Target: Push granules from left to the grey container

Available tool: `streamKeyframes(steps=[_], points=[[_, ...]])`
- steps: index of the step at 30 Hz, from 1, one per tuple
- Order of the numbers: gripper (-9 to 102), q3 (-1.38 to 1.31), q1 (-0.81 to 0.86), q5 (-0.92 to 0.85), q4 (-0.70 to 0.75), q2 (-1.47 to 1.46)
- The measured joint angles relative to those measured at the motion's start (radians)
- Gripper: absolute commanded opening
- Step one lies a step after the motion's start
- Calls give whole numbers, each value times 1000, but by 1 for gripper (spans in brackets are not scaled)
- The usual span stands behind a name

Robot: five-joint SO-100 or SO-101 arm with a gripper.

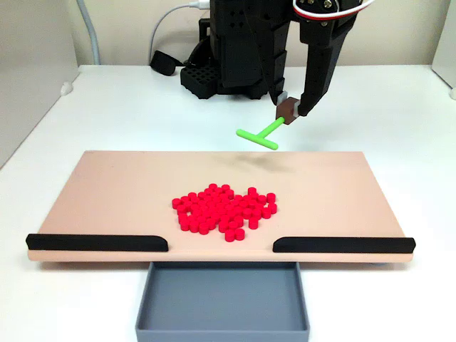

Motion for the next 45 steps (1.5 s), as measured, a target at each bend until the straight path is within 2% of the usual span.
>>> streamKeyframes(steps=[12,26,45], points=[[0,-78,-97,379,-83,-83],[0,-305,-100,637,-78,-285],[0,-563,-92,805,-75,-515]])
